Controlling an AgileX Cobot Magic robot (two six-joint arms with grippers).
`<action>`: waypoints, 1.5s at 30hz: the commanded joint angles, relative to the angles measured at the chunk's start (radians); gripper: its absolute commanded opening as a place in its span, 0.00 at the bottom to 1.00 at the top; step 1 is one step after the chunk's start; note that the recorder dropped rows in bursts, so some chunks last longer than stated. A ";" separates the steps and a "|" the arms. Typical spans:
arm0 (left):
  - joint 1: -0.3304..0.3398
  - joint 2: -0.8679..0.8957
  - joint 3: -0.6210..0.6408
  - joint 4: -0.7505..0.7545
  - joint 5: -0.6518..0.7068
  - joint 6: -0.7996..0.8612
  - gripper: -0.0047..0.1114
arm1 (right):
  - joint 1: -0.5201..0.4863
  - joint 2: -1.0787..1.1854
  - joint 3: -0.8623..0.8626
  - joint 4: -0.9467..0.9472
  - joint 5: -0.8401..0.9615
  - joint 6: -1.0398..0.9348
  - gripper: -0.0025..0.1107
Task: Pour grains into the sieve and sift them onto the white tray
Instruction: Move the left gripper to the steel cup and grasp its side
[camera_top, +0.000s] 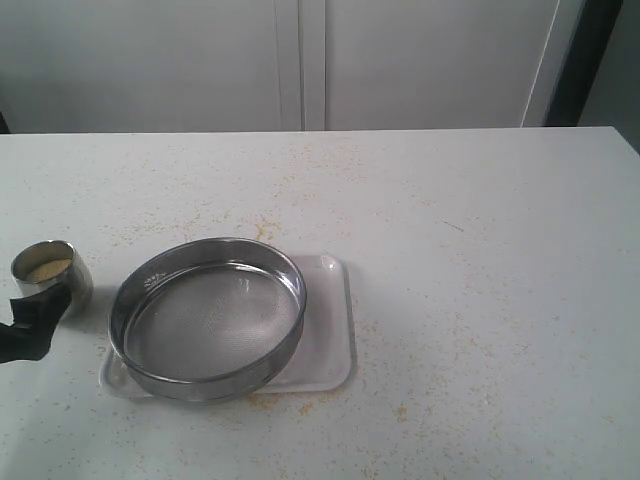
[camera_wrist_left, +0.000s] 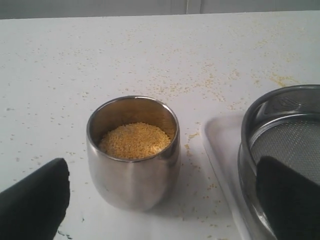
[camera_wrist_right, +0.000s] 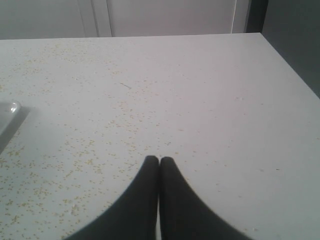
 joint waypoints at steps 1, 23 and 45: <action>0.002 0.000 -0.003 -0.057 0.069 0.065 0.94 | -0.009 -0.005 0.005 -0.001 -0.016 0.003 0.02; 0.002 0.159 -0.107 -0.057 0.073 0.104 0.94 | -0.009 -0.005 0.005 -0.001 -0.016 0.003 0.02; 0.002 0.200 -0.181 -0.066 0.154 0.102 0.94 | -0.009 -0.005 0.005 -0.001 -0.016 0.003 0.02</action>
